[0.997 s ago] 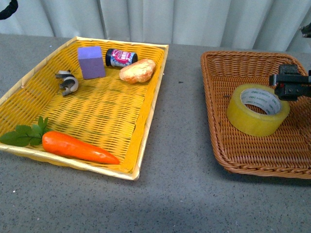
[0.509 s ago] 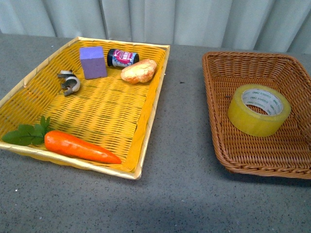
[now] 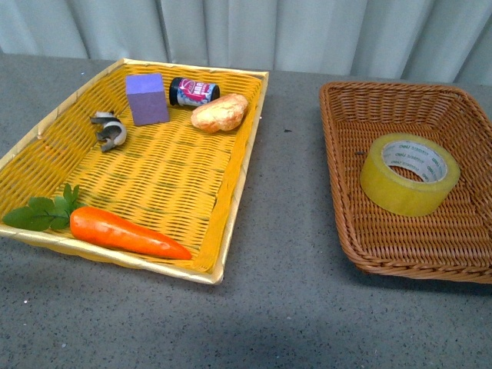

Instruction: Move tape to another basket

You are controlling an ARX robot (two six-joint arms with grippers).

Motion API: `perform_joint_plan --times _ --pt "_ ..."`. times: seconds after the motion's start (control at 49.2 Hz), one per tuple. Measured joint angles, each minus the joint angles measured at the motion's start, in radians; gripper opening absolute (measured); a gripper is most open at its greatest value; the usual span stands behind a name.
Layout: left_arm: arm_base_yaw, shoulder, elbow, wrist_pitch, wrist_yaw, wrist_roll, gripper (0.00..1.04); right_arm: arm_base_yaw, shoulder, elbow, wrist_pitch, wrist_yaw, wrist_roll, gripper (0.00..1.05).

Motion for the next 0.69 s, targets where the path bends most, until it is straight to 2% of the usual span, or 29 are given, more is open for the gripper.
perform_joint_plan --times 0.203,0.692 --pt "0.000 -0.214 -0.050 -0.161 0.000 0.000 0.04 0.000 -0.270 -0.051 -0.196 0.000 0.000 0.01" --pt "0.000 -0.596 -0.066 -0.498 0.000 0.000 0.04 0.000 -0.669 -0.094 -0.539 -0.001 0.000 0.01"
